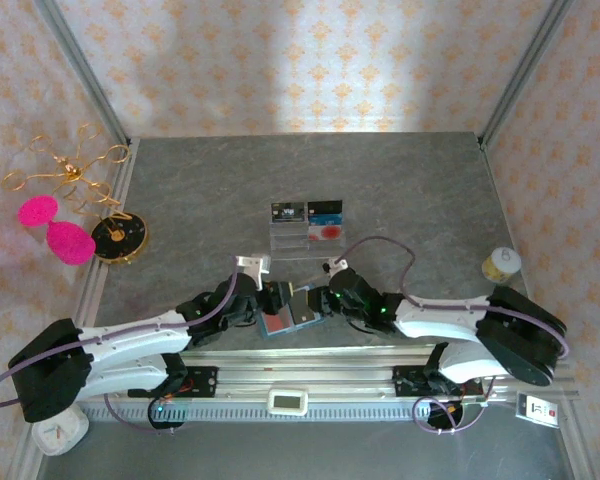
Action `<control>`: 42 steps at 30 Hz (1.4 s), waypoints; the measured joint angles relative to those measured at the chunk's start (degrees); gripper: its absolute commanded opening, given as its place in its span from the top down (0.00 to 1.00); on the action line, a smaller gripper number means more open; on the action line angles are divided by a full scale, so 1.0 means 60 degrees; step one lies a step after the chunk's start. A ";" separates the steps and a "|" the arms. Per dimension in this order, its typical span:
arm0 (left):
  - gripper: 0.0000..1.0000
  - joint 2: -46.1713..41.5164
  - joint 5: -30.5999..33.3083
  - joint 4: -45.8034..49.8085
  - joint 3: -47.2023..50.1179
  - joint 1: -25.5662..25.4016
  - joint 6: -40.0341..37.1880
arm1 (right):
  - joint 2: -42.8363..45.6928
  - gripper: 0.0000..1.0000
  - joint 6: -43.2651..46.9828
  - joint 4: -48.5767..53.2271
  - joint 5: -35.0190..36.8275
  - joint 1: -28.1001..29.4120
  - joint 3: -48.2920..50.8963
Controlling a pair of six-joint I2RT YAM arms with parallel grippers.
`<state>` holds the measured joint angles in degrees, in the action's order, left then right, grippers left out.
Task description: Take the credit cards out of the card holder
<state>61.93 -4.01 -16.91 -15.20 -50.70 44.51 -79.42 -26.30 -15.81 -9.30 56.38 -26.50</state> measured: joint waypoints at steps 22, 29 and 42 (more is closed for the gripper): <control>0.88 0.2204 -0.0324 -0.0182 -0.1166 0.0699 -0.1286 | -0.0321 0.89 -0.0907 -0.0568 0.0197 0.0412 0.0579; 0.77 0.0419 -0.1086 -0.0484 -0.0867 0.0834 -0.1326 | -0.0291 0.89 -0.0809 -0.0488 0.0226 0.0393 0.0543; 0.74 0.2390 -0.3220 -0.2044 -0.0317 0.1603 -0.0036 | -0.0291 0.90 -0.0375 -0.0328 -0.0033 0.0175 0.0466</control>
<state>76.27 -23.33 -29.17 -17.10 -41.08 44.29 -81.17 -28.56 -17.78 -9.50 57.43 -23.70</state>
